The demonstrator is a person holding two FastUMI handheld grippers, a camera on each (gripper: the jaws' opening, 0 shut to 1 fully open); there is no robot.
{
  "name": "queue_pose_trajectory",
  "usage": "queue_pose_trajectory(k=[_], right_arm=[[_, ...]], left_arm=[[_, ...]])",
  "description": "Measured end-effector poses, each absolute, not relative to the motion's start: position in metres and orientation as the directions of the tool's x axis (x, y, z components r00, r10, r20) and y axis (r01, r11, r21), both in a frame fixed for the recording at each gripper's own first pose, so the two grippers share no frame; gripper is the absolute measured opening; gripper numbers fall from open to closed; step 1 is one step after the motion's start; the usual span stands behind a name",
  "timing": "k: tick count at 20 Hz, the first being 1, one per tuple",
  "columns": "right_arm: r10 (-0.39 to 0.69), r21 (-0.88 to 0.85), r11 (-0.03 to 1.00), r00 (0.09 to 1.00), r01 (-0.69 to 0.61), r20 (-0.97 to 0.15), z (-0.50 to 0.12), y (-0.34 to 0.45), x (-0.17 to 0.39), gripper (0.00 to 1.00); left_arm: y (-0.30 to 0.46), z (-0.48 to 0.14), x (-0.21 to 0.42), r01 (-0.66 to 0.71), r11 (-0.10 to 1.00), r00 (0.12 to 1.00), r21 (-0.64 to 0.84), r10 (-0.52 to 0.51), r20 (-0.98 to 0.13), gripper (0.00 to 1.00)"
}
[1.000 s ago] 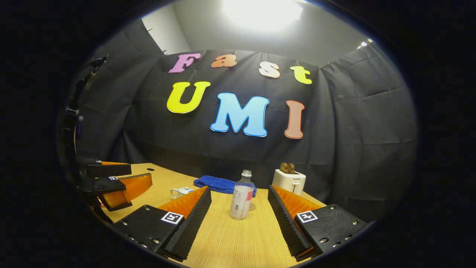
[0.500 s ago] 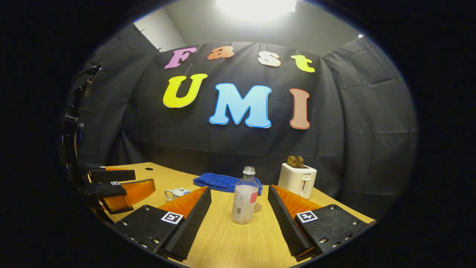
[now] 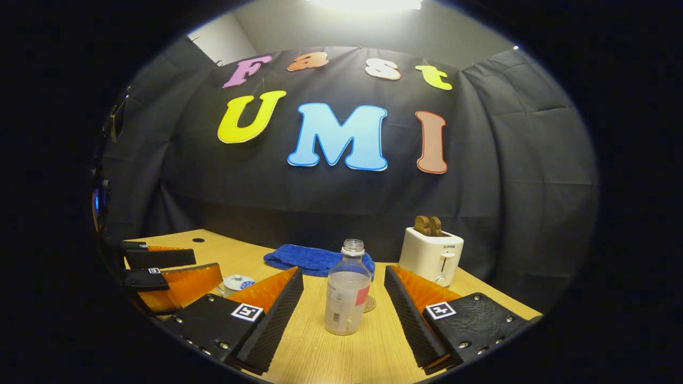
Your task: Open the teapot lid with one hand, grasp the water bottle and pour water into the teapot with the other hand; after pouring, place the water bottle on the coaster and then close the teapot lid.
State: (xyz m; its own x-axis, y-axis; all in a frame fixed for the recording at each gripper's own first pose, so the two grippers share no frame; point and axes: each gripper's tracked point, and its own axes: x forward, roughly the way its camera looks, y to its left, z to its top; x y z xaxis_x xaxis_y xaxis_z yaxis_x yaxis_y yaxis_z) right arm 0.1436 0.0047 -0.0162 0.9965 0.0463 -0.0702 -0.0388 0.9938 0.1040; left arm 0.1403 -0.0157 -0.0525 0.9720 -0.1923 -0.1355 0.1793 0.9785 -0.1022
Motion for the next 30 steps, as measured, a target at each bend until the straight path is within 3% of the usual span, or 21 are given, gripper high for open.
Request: queue_pose_trajectory(k=[10,15,24,27,30], right_arm=[[0.019,0.103,0.995,0.984,0.000,-0.180,-0.057,0.005,0.191,0.95],[0.016,0.098,0.995,0.976,0.006,-0.219,-0.076,0.001,0.203,0.95],[0.023,0.076,0.997,0.966,-0.004,-0.256,-0.089,0.003,0.202,0.95],[0.029,0.083,0.997,0.960,-0.006,-0.280,-0.098,0.004,0.203,0.95],[0.045,0.101,0.995,0.949,-0.013,-0.313,-0.108,0.007,0.202,0.96]], left_arm=[[-0.008,-0.088,0.208,0.192,0.976,0.958,-0.100,-0.209,-0.196,0.94],[-0.004,-0.103,0.213,0.176,0.978,0.952,-0.113,-0.199,-0.234,0.88],[-0.007,-0.107,0.218,0.170,0.975,0.950,-0.140,-0.200,-0.240,0.88],[-0.003,-0.108,0.218,0.162,0.978,0.952,-0.128,-0.189,-0.242,0.61],[0.006,-0.110,0.219,0.146,0.986,0.954,-0.086,-0.163,-0.250,0.55]])
